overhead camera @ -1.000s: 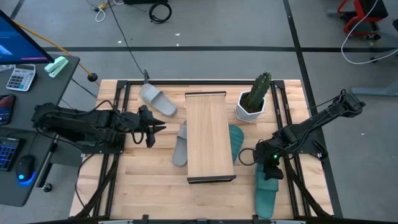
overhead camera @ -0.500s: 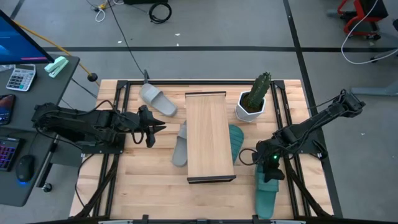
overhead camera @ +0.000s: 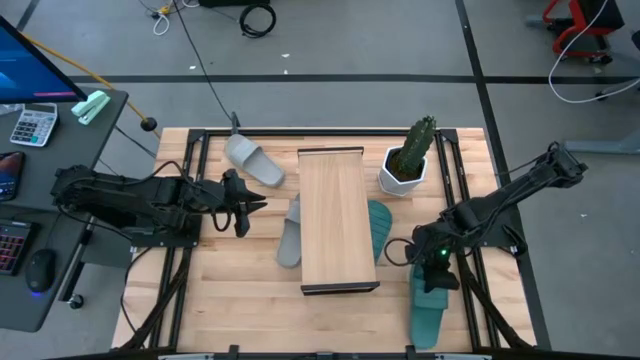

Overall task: Pick and place slides into the shelf
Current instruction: Put the right green slide on the shelf

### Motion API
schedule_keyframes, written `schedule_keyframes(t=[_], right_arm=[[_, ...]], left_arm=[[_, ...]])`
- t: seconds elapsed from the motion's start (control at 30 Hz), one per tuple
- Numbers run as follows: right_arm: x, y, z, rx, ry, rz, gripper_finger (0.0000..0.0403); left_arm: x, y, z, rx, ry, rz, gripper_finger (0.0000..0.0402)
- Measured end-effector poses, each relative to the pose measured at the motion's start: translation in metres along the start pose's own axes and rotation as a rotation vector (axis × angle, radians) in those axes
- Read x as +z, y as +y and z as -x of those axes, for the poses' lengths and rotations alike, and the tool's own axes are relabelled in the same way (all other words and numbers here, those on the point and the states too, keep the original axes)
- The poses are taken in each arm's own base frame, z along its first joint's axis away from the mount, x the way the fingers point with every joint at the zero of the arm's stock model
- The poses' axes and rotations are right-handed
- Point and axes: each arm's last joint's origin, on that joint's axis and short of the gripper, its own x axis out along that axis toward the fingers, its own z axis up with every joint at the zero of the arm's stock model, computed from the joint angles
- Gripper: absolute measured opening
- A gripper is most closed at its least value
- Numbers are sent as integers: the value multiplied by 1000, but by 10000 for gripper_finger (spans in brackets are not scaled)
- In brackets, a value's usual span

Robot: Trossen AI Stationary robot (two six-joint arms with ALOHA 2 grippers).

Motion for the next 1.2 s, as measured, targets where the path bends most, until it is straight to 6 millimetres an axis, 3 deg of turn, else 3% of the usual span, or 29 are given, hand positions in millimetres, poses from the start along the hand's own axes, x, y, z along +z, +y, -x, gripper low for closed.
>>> schedule_keyframes(t=[0.33,0.5,0.9,1.2], right_arm=[[-4,45,48,-149,104,40,10],[-6,71,81,-283,40,16,10],[-14,114,159,-576,-469,-136,10],[-16,126,187,-561,-850,-280,9]], left_arm=[[0,0,0,0,0,-1,82],[0,0,0,1,1,-2,75],[1,3,-1,22,-3,3,71],[3,11,-3,69,-11,32,62]])
